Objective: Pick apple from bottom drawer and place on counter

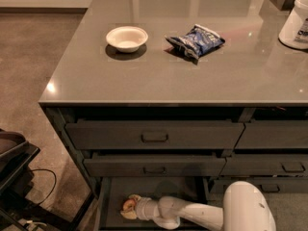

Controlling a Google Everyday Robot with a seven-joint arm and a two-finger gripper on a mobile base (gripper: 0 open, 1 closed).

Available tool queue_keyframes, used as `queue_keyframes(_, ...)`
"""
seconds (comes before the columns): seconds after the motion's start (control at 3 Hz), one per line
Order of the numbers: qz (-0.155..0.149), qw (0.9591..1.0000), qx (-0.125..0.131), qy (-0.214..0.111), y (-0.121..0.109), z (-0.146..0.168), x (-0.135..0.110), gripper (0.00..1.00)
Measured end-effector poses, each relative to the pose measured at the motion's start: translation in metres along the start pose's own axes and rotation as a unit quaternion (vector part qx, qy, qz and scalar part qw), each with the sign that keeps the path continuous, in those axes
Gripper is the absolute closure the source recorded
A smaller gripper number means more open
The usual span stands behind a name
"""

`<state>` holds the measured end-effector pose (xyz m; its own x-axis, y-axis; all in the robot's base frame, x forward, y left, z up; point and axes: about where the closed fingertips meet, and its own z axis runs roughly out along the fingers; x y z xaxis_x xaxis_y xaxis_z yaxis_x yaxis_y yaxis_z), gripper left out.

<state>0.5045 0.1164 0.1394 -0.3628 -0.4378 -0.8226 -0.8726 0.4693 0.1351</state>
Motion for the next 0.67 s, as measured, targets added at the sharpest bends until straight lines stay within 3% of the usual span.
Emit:
queue_keyframes(0.33, 0.000, 1.0000, 0.000, 0.000, 0.0000, 0.0000, 0.0000, 1.00)
queue_keyframes(0.67, -0.009, 0.9999, -0.007, 0.002, 0.0008, -0.0023, -0.0035, 1.00)
